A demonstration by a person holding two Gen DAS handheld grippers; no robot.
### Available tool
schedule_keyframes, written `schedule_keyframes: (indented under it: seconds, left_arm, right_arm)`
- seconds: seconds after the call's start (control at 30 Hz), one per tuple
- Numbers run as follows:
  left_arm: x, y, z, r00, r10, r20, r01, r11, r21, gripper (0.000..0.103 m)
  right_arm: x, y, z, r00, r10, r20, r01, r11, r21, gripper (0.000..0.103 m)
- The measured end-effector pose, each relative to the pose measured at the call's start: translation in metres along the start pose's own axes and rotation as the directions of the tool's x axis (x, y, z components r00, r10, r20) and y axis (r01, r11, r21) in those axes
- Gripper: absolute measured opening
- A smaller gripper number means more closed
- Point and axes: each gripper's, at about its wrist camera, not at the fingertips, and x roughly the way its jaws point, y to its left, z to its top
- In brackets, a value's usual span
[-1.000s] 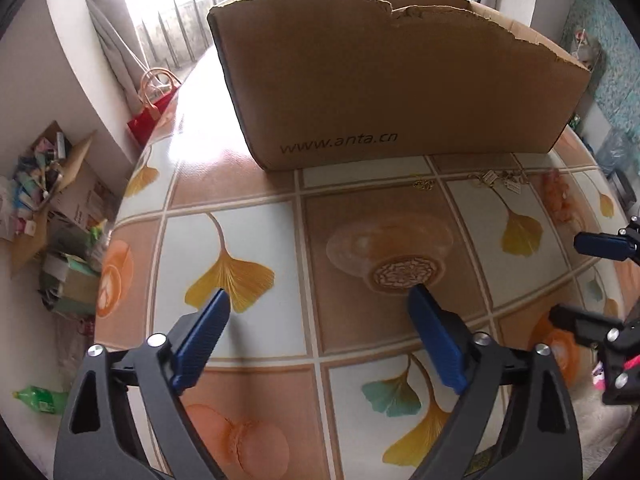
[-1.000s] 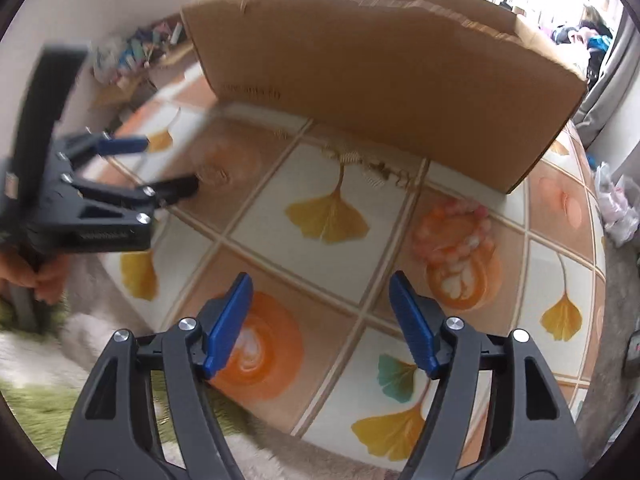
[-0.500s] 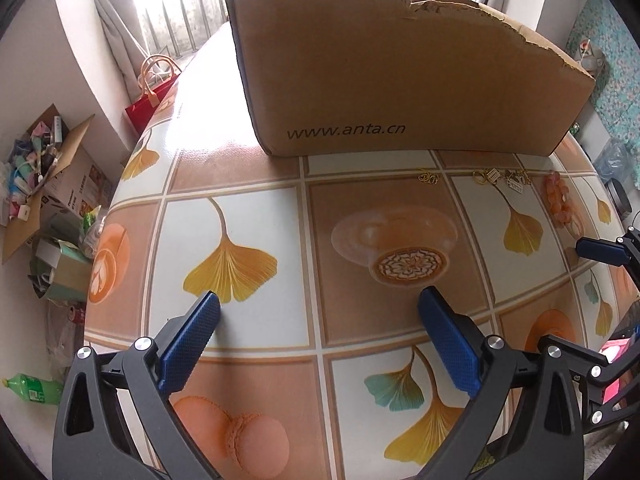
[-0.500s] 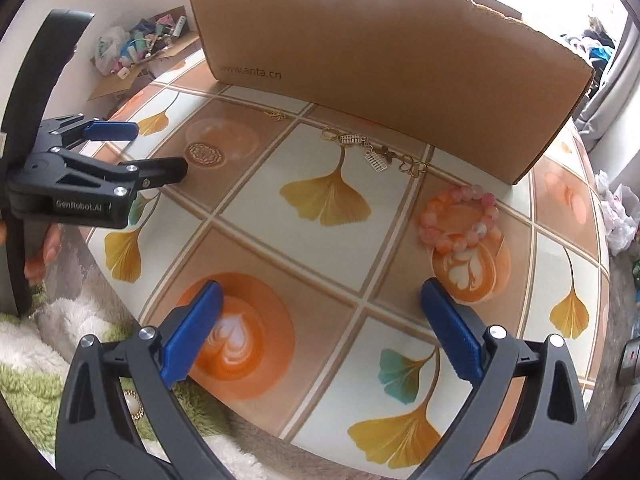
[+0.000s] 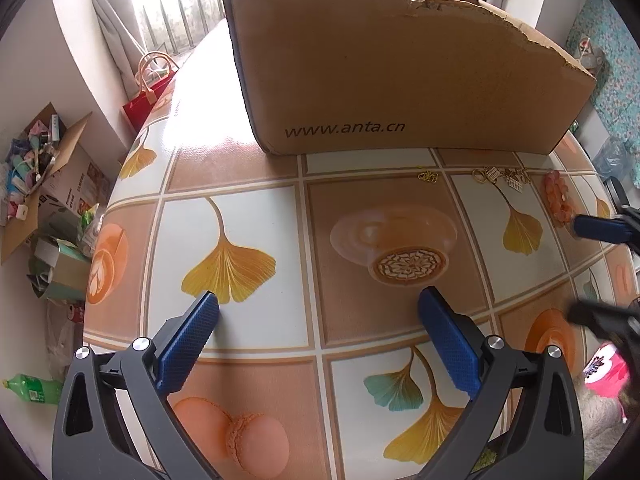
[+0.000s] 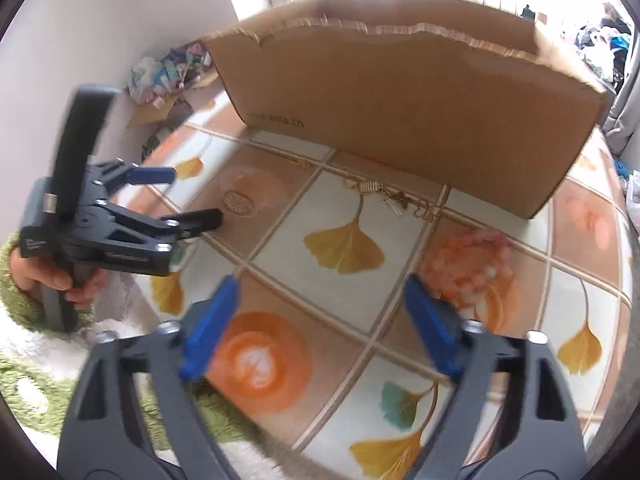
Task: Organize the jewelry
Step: 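Move the right tool toward the gold charms in front of the box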
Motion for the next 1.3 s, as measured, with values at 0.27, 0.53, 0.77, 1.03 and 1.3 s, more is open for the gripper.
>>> schedule_keyframes:
  seconds: [0.27,0.53,0.77,1.03,1.3]
  left_arm:
    - [0.0,0.0,-0.002,1.0,-0.003,0.013,0.003,1.0,0.003,0.097]
    - [-0.001,0.0,-0.002,1.0,-0.004,0.015,0.004,1.0,0.007,0.097]
    - [-0.001,-0.002,0.001,1.0,-0.006,0.022,0.006,1.0,0.01,0.097]
    - [-0.002,-0.001,-0.002,1.0,-0.008,0.03,0.008,1.0,0.014,0.097]
    - [-0.005,0.001,-0.005,0.999,-0.011,0.04,0.01,1.0,0.019,0.097]
  right_arm:
    - [0.007,-0.043,0.014,0.996,-0.094,0.001,0.094,0.993,0.067,0.065]
    - [0.003,-0.031,0.036,0.998,-0.015,0.065,0.013,1.0,0.021,0.047]
    - [0.034,-0.023,0.06,0.999,-0.021,0.047,0.022,1.0,-0.017,0.033]
    - [0.051,-0.016,0.066,1.0,-0.002,0.013,0.003,0.999,-0.051,0.012]
    - [0.045,0.01,0.046,0.997,0.076,-0.028,-0.077,0.996,-0.036,0.01]
